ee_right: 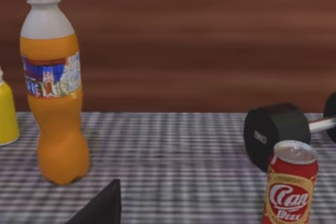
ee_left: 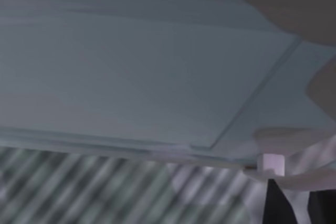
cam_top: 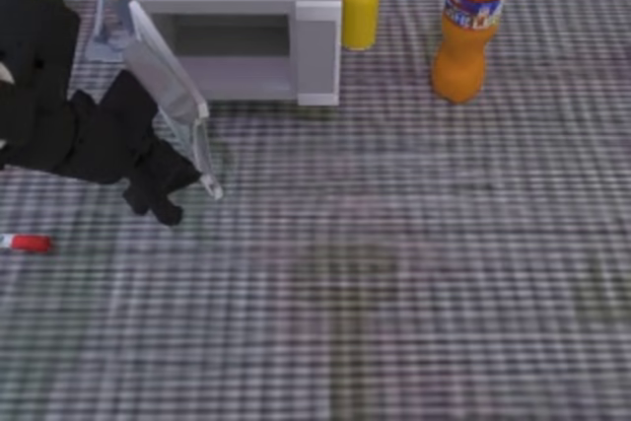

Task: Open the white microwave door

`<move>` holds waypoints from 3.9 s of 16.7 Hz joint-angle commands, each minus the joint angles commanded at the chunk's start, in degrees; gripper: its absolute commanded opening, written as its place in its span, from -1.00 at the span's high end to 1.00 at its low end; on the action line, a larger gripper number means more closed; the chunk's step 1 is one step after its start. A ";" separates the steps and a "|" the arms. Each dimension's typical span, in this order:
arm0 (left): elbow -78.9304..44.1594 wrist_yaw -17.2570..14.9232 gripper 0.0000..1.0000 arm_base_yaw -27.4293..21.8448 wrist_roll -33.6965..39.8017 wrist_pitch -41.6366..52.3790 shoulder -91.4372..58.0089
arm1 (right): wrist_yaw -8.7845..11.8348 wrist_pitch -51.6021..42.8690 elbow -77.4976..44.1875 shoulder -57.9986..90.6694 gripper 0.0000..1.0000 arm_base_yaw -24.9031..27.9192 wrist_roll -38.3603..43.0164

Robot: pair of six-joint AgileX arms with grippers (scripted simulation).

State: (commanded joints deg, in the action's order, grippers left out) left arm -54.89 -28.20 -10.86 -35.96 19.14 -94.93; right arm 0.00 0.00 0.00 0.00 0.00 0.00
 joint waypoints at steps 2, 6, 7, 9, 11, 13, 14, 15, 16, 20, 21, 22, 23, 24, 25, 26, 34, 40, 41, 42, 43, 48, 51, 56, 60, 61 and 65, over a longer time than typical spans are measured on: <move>0.00 0.00 1.00 0.00 0.00 0.00 0.00 | 0.00 0.00 0.00 0.00 -1.00 0.00 0.00; 0.00 0.00 1.00 0.00 0.00 0.00 0.00 | 0.00 0.00 0.00 0.00 -1.00 0.00 0.00; 0.00 0.00 1.00 0.00 0.00 0.00 0.00 | 0.00 0.00 0.00 0.00 -1.00 0.00 0.00; 0.00 0.00 1.00 0.00 0.00 0.00 0.00 | 0.00 0.00 0.00 0.00 -1.00 0.00 0.00; 0.00 0.00 1.00 0.00 0.00 0.00 0.00 | 0.00 0.00 0.00 0.00 -1.00 0.00 0.00; 0.25 -0.26 1.00 -0.27 0.17 0.08 0.10 | 0.00 0.00 0.00 0.00 -1.00 0.00 0.00; 0.24 -0.32 1.00 -0.20 0.04 0.18 0.05 | 0.00 0.00 0.00 0.00 -1.00 0.00 0.00; 0.17 -0.52 1.00 0.03 -0.46 0.54 -0.11 | 0.00 0.00 0.00 0.00 -1.00 0.00 0.00; 0.02 -0.81 1.00 0.32 -1.18 0.94 -0.23 | 0.00 0.00 0.00 0.00 -1.00 0.00 0.00; -0.85 -2.14 1.00 1.57 -4.16 2.28 -0.33 | 0.00 0.00 0.00 0.00 -1.00 0.00 0.00; -0.89 -2.38 1.00 1.88 -4.70 2.70 -0.45 | 0.00 0.00 0.00 0.00 -1.00 0.00 0.00; -0.90 -2.45 1.00 1.96 -4.91 2.83 -0.49 | 0.00 0.00 0.00 0.00 -1.00 0.00 0.00; -0.90 -2.45 1.00 1.96 -4.91 2.83 -0.49 | 0.00 0.00 0.00 0.00 -1.00 0.00 0.00; -0.90 -2.45 1.00 1.96 -4.91 2.83 -0.49 | 0.00 0.00 0.00 0.00 -1.00 0.00 0.00; -0.90 -2.45 1.00 1.96 -4.91 2.83 -0.49 | 0.00 0.00 0.00 0.00 -1.00 0.00 0.00; -0.90 -2.45 1.00 1.96 -4.91 2.83 -0.49 | 0.00 0.00 0.00 0.00 -1.00 0.00 0.00; -0.90 -2.45 1.00 1.96 -4.91 2.83 -0.49 | 0.00 0.00 0.00 0.00 -1.00 0.00 0.00; -0.90 -2.45 1.00 1.96 -4.91 2.83 -0.49 | 0.00 0.00 0.00 0.00 -1.00 0.00 0.00; -0.90 -2.45 1.00 1.96 -4.91 2.83 -0.49 | 0.00 0.00 0.00 0.00 -1.00 0.00 0.00; -0.90 -2.45 1.00 1.96 -4.91 2.83 -0.49 | 0.00 0.00 0.00 0.00 -1.00 0.00 0.00; -0.90 -2.45 1.00 1.96 -4.91 2.83 -0.49 | 0.00 0.00 0.00 0.00 -1.00 0.00 0.00; -0.90 -2.45 0.85 1.96 -4.91 2.83 -0.49 | 0.00 0.00 0.00 0.00 -1.00 0.00 0.00; -0.90 -2.45 0.40 1.96 -4.91 2.83 -0.49 | 0.00 0.00 0.00 0.00 -1.00 0.00 0.00; -0.90 -2.45 -0.36 1.96 -4.91 2.83 -0.49 | 0.00 0.00 0.00 0.00 -1.00 0.00 0.00; -0.90 -2.45 -0.96 1.96 -4.91 2.83 -0.49 | 0.00 0.00 0.00 0.00 -1.00 0.00 0.00; -0.90 -2.45 -1.00 1.96 -4.91 2.83 -0.49 | 0.00 0.00 0.00 0.00 -1.00 0.00 0.00; -0.90 -2.45 -1.00 1.96 -4.91 2.83 -0.49 | 0.00 0.00 0.00 0.00 -1.00 0.00 0.00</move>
State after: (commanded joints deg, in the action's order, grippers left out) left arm -55.79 -30.65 -8.90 -40.87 21.97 -95.42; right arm 0.00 0.00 0.00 0.00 0.00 0.00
